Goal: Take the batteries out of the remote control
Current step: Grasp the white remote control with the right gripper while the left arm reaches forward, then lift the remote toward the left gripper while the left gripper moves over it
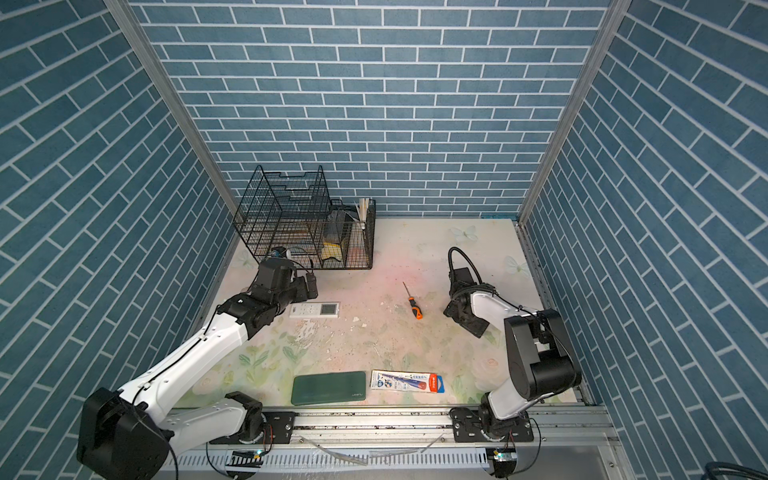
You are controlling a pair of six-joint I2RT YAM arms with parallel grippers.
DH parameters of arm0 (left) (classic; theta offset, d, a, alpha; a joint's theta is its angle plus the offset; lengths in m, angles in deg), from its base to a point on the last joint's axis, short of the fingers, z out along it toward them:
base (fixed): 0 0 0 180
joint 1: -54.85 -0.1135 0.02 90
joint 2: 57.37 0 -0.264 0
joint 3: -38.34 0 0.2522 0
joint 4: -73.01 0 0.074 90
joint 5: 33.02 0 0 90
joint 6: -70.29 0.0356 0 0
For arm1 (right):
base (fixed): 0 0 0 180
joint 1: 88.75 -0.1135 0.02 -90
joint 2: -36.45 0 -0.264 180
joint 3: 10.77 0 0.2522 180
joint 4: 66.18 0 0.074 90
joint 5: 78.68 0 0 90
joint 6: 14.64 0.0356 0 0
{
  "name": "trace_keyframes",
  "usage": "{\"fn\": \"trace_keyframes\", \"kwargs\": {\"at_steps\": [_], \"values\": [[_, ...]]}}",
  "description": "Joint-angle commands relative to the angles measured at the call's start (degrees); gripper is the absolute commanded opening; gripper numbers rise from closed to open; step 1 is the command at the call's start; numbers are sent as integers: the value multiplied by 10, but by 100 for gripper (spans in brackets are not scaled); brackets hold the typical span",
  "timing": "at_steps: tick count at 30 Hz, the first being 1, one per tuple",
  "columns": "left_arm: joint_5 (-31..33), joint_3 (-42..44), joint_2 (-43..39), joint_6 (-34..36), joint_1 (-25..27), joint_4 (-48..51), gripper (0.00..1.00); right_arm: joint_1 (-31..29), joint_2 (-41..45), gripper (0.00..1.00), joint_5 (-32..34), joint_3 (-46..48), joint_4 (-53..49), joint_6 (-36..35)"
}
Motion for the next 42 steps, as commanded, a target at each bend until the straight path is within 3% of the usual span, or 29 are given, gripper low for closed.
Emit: {"fn": "trace_keyframes", "kwargs": {"at_steps": [1,8,15,25,29,35,42], "values": [[16,-13,-3,3,9,16,100,7,-3,84,-6,24,9,20],[17,-19,0,-3,12,26,100,13,-10,75,-10,22,11,-12],[11,-37,22,-15,13,45,100,15,-11,44,-19,19,16,-27],[-44,-126,108,-22,39,93,100,12,3,12,-25,-29,-42,-134],[-110,-174,156,-34,56,99,100,-9,15,9,-23,-54,-72,-197],[-159,-240,211,-61,97,93,99,-56,67,6,-34,-61,-79,-243],[-220,-301,281,-99,136,38,92,-93,150,5,-70,-64,-68,-286]]}}
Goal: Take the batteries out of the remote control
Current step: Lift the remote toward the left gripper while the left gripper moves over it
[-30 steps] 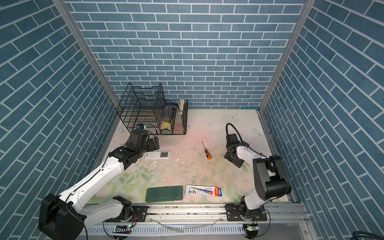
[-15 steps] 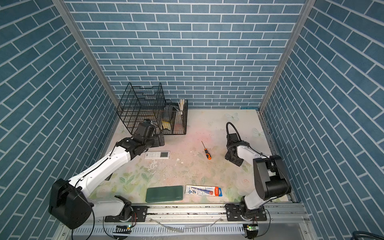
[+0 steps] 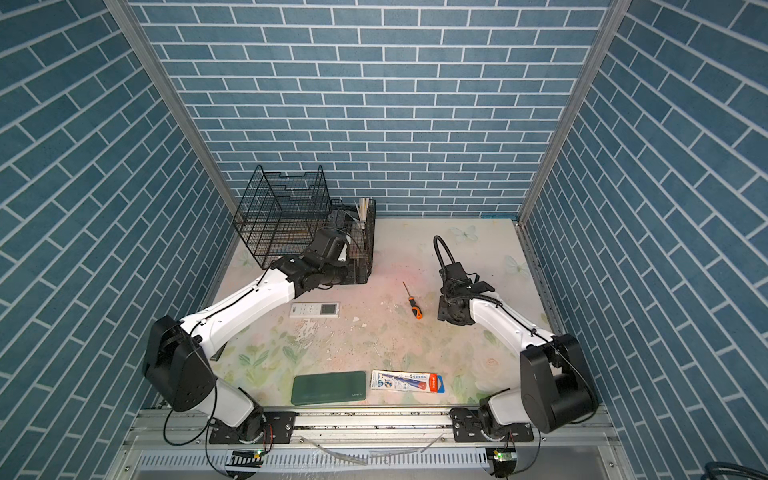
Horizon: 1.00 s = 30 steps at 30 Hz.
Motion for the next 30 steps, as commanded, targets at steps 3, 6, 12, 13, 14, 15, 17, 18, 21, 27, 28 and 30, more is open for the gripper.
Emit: {"fn": "trace_keyframes", "kwargs": {"at_steps": [3,6,12,13,14,15,17,18,21,27,28,30], "values": [[-71,-26,49,-44,18,-81,88,-25,57,4,-33,-34,-4,-57],[-93,-31,70,-60,30,-133,84,-36,76,4,-51,-43,-1,-62],[-130,-31,100,-87,45,-238,78,-49,91,3,-88,-62,10,-63],[-138,-29,105,-94,46,-255,78,-51,93,3,-93,-63,12,-63],[-144,-27,109,-99,48,-270,77,-52,95,3,-96,-65,14,-62],[-149,-23,112,-107,49,-288,77,-53,98,3,-98,-67,18,-62],[-161,-17,119,-120,51,-317,76,-54,102,3,-97,-70,23,-60],[-166,-13,122,-126,53,-331,76,-55,104,3,-116,-71,26,-59],[-178,-5,132,-143,54,-369,75,-57,107,3,-130,-75,35,-56],[-209,1,158,-180,55,-429,69,-60,109,2,-147,-76,57,-49],[-211,2,161,-183,55,-434,68,-61,110,1,-151,-76,61,-47],[-216,-1,166,-185,56,-440,66,-61,111,1,-156,-75,68,-44]]}}
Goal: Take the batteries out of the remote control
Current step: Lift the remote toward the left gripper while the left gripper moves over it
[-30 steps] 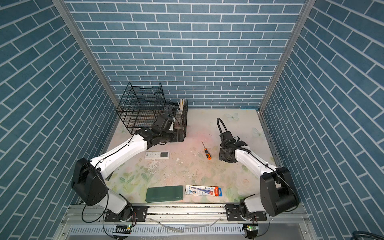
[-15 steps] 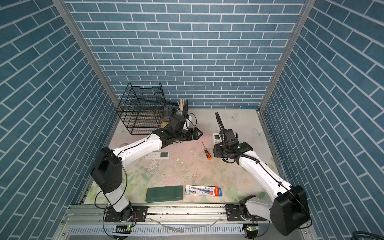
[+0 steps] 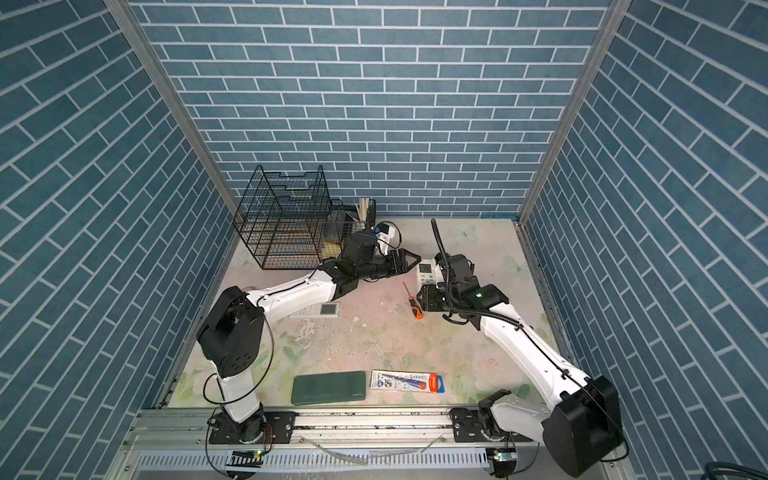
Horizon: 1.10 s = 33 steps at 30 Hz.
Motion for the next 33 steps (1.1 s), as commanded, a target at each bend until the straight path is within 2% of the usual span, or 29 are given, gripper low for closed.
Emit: {"fn": "trace_keyframes", "kwargs": {"at_steps": [1,17,23,26,29,33], "values": [[-21,4,11,-16,5,-40,65,-5,14,1,-20,-29,29,-3],[-32,-5,33,-32,11,-69,42,-6,2,0,-37,-24,70,10],[-31,-5,38,-33,10,-73,27,-6,2,0,-41,-21,72,10],[-31,-3,42,-36,10,-80,16,-6,3,1,-41,-19,71,10],[-34,-3,45,-38,9,-87,7,-6,5,5,-38,-16,72,12],[-35,0,43,-39,8,-95,0,-6,6,20,-37,-11,77,15]]}}
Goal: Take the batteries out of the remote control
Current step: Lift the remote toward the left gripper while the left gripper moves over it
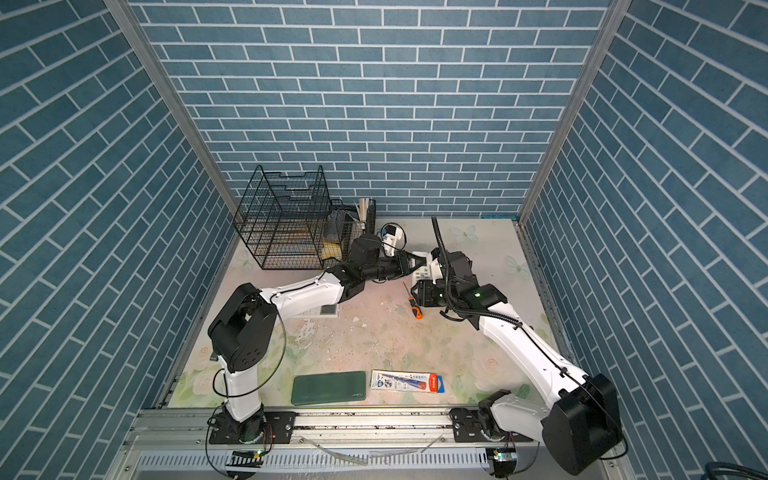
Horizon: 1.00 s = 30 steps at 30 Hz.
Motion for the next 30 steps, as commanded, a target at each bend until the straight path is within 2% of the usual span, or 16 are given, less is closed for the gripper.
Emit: {"fn": "trace_keyframes", "kwargs": {"at_steps": [1,3,6,9,11,18,21,24,27,30], "values": [[-1,3,14,16,-3,-13,0,-3,12,24,-15,-11,27,9],[-2,3,13,16,-4,-18,0,-3,10,37,-19,-11,31,11],[-5,6,11,15,-6,-27,0,-3,11,62,-23,-10,37,16],[-9,6,7,17,-10,-32,0,-3,22,80,-16,-2,48,22],[-13,8,5,16,-14,-39,0,-3,30,84,-12,2,55,25],[-31,12,5,13,-34,-79,0,1,42,85,-29,-4,60,27],[-46,24,8,-6,-46,-133,0,20,43,82,-55,-7,66,29],[-60,32,11,-26,-57,-189,0,60,44,76,-106,1,89,38],[-78,25,11,-30,-61,-202,0,114,43,66,-186,15,132,50],[-105,13,20,-56,-64,-228,0,144,31,58,-254,13,143,33]]}}
